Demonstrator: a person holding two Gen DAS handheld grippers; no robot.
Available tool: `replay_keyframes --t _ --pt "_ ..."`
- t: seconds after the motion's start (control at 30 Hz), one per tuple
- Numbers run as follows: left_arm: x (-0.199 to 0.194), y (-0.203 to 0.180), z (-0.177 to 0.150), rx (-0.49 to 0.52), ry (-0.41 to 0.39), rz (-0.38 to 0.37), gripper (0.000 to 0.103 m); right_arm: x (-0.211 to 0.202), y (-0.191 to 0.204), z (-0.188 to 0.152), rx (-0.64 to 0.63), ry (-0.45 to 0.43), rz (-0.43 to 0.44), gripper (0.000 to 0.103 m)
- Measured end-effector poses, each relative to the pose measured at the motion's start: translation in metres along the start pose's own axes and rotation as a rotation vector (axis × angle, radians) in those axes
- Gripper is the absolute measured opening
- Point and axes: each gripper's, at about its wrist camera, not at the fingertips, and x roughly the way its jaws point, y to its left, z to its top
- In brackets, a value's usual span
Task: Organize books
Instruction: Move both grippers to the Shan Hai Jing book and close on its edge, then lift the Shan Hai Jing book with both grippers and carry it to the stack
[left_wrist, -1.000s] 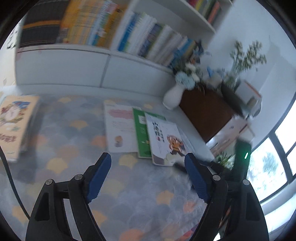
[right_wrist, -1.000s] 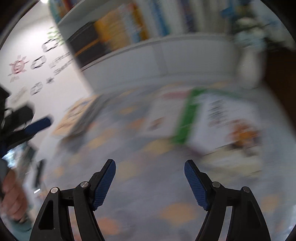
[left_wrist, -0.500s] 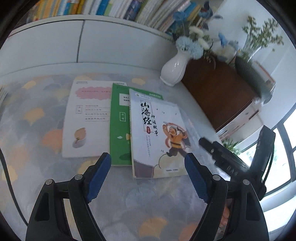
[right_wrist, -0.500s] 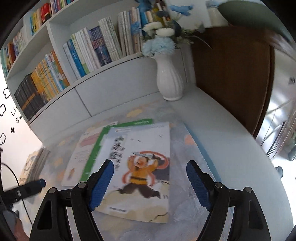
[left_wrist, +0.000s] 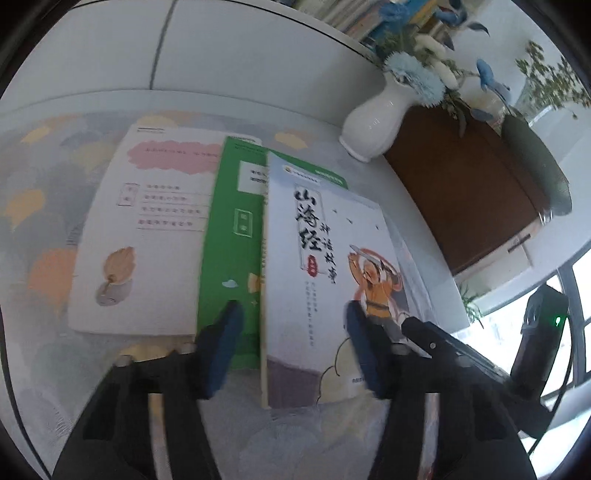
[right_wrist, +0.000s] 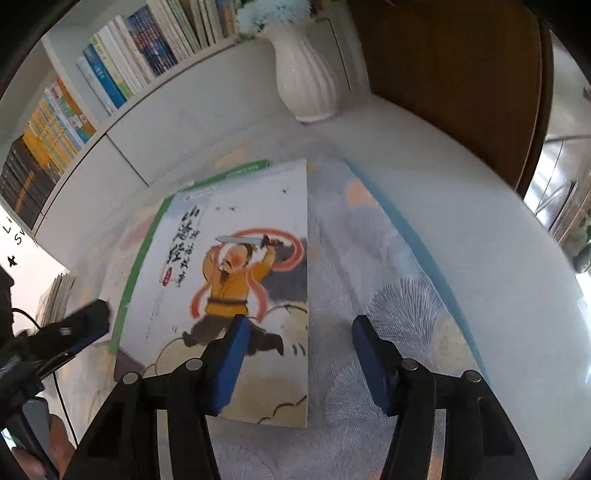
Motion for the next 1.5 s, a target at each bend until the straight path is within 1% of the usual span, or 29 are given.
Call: replay_keyframes --t 0.03,0.1,0.2,0.33,0.4,0.47,0.5,0.53,0.57,0.63,0.7,0.73,0.8,0.87,0.9,0.97,1.0,1.1,1.13,1.17,1.23,1.27,1.33,1.4,1.5 --pt "0.003 -0.001 -0.001 0.002 0.006 0.003 0.04 -0.001 0.0 -0.001 0.007 0.001 0.006 0.057" --pt "0.007 -0.001 -0.003 -0.007 -0.003 0.018 0.04 0.0 -0.004 -0.003 0.034 0.01 0.018 0.057" --pt "0.008 -0.001 -0.002 -0.007 -0.016 0.024 0.04 -0.002 -0.009 -0.004 0.053 0.0 0.026 0.057" --pt "0.011 -0.004 -0.002 -0.002 0.0 0.009 0.04 -0.002 -0.012 -0.004 0.067 0.0 0.049 0.057" --pt "0.009 -0.005 -0.005 -0.016 0.005 -0.046 0.04 0.002 -0.009 -0.002 0.046 0.01 0.045 0.058" --pt "0.002 -0.011 -0.011 -0.019 -0.014 -0.1 0.04 0.003 -0.003 -0.002 0.018 0.019 0.035 0.062" --pt "-0.001 -0.015 -0.012 -0.007 -0.027 -0.092 0.04 0.005 -0.001 -0.002 0.009 0.022 0.035 0.063" --pt "-0.006 -0.021 -0.014 0.021 -0.047 -0.086 0.04 0.006 0.001 -0.003 0.002 0.022 0.033 0.067" --pt "-0.012 -0.026 -0.015 0.036 -0.064 -0.098 0.04 0.007 0.002 -0.003 -0.005 0.023 0.03 0.067" --pt "-0.021 -0.028 -0.014 0.023 -0.083 -0.166 0.04 0.008 0.002 -0.003 -0.007 0.023 0.032 0.068" --pt "-0.027 -0.024 -0.009 -0.031 -0.084 -0.267 0.04 0.009 -0.002 -0.002 0.013 0.025 0.053 0.068" --pt "-0.026 -0.023 -0.007 -0.051 -0.081 -0.282 0.04 0.009 -0.005 -0.002 0.028 0.028 0.069 0.068" --pt "-0.023 -0.021 -0.006 -0.078 -0.079 -0.271 0.038 0.01 -0.011 -0.001 0.055 0.031 0.099 0.068" --pt "-0.019 -0.022 -0.008 -0.072 -0.093 -0.244 0.037 0.009 -0.016 0.0 0.081 0.034 0.128 0.068" --pt "-0.018 -0.023 -0.009 -0.067 -0.106 -0.225 0.035 0.009 -0.018 0.0 0.093 0.035 0.141 0.068" --pt "-0.015 -0.024 -0.009 -0.066 -0.121 -0.208 0.033 0.008 -0.02 0.001 0.109 0.038 0.156 0.068" --pt "-0.015 -0.024 -0.008 -0.071 -0.126 -0.214 0.033 0.008 -0.02 0.0 0.114 0.038 0.161 0.068" --pt "-0.012 -0.02 -0.003 -0.111 -0.122 -0.266 0.032 0.007 -0.021 0.0 0.129 0.041 0.168 0.068" --pt "-0.012 -0.02 -0.002 -0.119 -0.117 -0.271 0.032 0.007 -0.021 0.0 0.134 0.041 0.171 0.068" --pt "-0.01 -0.021 0.0 -0.12 -0.11 -0.259 0.032 0.006 -0.022 -0.001 0.139 0.04 0.175 0.068" --pt "-0.007 -0.024 -0.001 -0.104 -0.114 -0.18 0.032 0.006 -0.024 -0.001 0.156 0.039 0.188 0.068" --pt "-0.003 -0.027 -0.002 -0.08 -0.115 -0.125 0.032 0.005 -0.026 -0.001 0.17 0.04 0.199 0.068" --pt "0.005 -0.031 -0.005 -0.049 -0.111 -0.073 0.032 0.005 -0.03 0.0 0.194 0.045 0.224 0.068" --pt "0.012 -0.033 -0.007 -0.044 -0.099 -0.079 0.025 0.005 -0.032 0.0 0.206 0.048 0.238 0.068" --pt "0.023 -0.037 -0.01 -0.036 -0.07 -0.08 0.02 0.005 -0.032 0.0 0.208 0.05 0.242 0.068"
